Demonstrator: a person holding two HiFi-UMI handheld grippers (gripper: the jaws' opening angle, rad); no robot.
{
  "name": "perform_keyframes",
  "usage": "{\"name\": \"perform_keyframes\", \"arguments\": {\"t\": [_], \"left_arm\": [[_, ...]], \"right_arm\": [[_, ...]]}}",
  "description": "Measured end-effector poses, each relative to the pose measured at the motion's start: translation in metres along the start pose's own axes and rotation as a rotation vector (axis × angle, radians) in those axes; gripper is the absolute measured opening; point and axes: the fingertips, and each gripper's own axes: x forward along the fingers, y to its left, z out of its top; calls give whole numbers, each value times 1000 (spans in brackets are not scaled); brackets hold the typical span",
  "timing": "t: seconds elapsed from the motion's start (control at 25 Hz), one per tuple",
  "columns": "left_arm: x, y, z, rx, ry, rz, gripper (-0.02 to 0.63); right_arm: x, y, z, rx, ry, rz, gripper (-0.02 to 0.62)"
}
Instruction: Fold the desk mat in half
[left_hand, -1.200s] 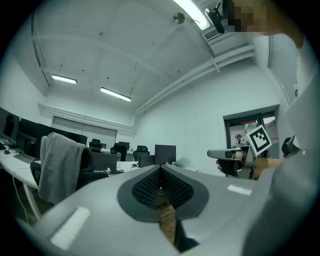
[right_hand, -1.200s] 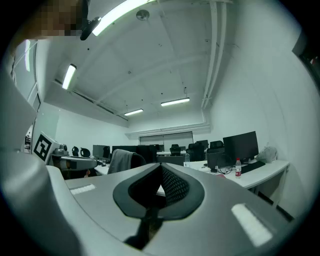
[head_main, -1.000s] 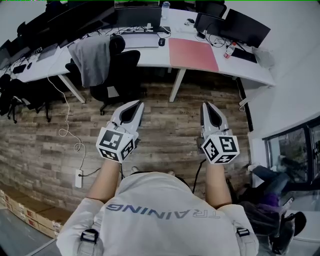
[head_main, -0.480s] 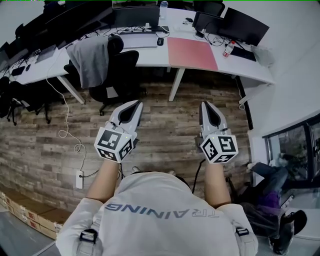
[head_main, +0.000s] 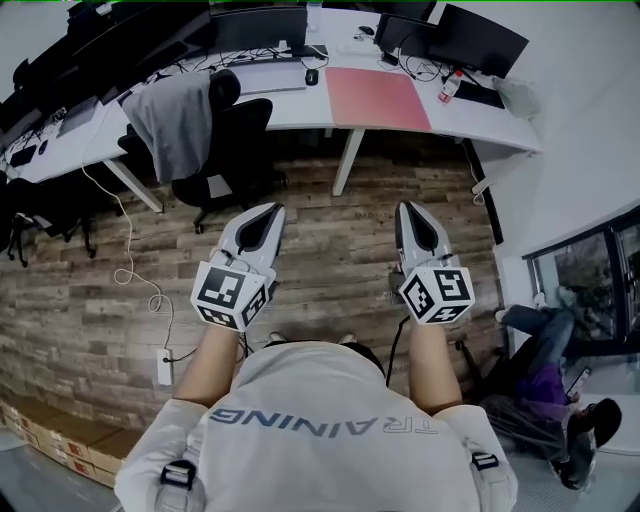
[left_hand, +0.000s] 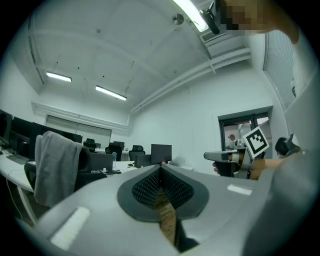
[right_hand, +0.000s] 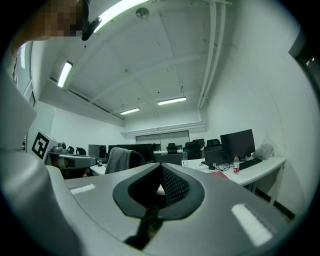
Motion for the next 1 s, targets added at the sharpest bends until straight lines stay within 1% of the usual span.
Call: {"name": "perform_keyframes", "arguments": {"t": [0.08,0.24,0.36,0.48,0.6,0.8,1.0], "left_arm": [[-2,6,-5,-19,4,-22,2],[-2,18,-14,-26,6,-53,2],[2,23,-18,-45,16,-76,2],[8,26,-19,-46,22,-94,2],[22,31,-22,-52,25,-87,2],[57,39,-29,-67,36,-46,2],[108,46,-28,-59,47,-14,2]], "right_arm": [[1,8,-5,-7,5,-13,15],[1,20,-15,-14,12,-44,16],[5,21,-21,-11,26,-64,15],[11,18,-17,-18,24,-71,15],[25,6,-19,-24,30,-67,15],[60,-27,-29,-19,60,-40,15],[101,-69,-23,-10,51,-8,15]]}}
